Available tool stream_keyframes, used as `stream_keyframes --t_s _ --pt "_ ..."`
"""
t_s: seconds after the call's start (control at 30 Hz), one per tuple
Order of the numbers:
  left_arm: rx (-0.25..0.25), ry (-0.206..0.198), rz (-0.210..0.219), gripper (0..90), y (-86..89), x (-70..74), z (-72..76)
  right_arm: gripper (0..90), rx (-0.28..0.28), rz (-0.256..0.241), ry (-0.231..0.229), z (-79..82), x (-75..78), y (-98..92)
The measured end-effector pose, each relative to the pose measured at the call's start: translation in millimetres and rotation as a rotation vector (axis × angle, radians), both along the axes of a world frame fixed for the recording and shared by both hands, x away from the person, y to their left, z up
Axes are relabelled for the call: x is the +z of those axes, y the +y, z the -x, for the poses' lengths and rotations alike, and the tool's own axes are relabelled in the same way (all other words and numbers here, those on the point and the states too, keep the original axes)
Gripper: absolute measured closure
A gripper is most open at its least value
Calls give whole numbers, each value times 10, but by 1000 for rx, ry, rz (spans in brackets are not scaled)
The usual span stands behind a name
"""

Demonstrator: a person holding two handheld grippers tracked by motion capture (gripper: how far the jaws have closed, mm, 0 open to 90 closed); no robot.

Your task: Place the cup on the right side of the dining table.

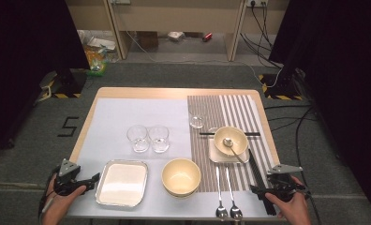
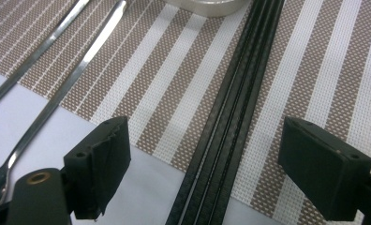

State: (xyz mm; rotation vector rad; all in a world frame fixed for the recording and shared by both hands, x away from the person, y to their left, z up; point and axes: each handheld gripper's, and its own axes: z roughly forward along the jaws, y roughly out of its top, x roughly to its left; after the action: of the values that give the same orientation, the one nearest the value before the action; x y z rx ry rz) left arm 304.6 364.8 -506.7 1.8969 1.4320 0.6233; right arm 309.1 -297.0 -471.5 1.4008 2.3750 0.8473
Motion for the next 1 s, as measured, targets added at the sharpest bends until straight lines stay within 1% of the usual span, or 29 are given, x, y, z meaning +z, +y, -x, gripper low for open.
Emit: stream_keyframes --t_s 0.17,0.2,0.23,0.33,0.43,0.57,0.6,0.63,0.77,0.8,0.9,0.93,1.0 --pt "0 0 0 147 0 0 0 178 -4 25 8 27 -43 10" --pt "0 -1 0 147 0 0 0 181 4 33 -5 32 -51 11" --pt "0 -1 0 147 0 0 0 181 1 35 -1 42 -50 17" --pt "1 -3 0 147 -2 -1 0 174 3 53 -17 63 -65 38" --pt "1 -2 -1 147 -2 -1 0 154 9 82 -39 90 -87 76" --pt "1 -2 -1 147 -2 -1 0 153 12 77 -53 99 -99 65" --pt "1 -2 -1 147 -2 -1 0 153 12 77 -53 99 -99 65" --pt "1 -2 -1 147 -2 -1 0 153 6 67 -48 107 -99 71" --pt "1 -2 -1 146 -2 -1 0 150 0 65 -54 114 -105 71" --pt "1 -2 -1 147 -2 -1 0 150 6 66 -60 112 -111 64" --pt "1 -2 0 147 -2 -1 0 150 2 58 -61 118 -112 65" --pt "1 -2 -1 147 -2 -1 0 149 9 65 -68 115 -117 59" --pt "1 -2 0 147 -2 -1 0 149 6 60 -66 117 -116 61"
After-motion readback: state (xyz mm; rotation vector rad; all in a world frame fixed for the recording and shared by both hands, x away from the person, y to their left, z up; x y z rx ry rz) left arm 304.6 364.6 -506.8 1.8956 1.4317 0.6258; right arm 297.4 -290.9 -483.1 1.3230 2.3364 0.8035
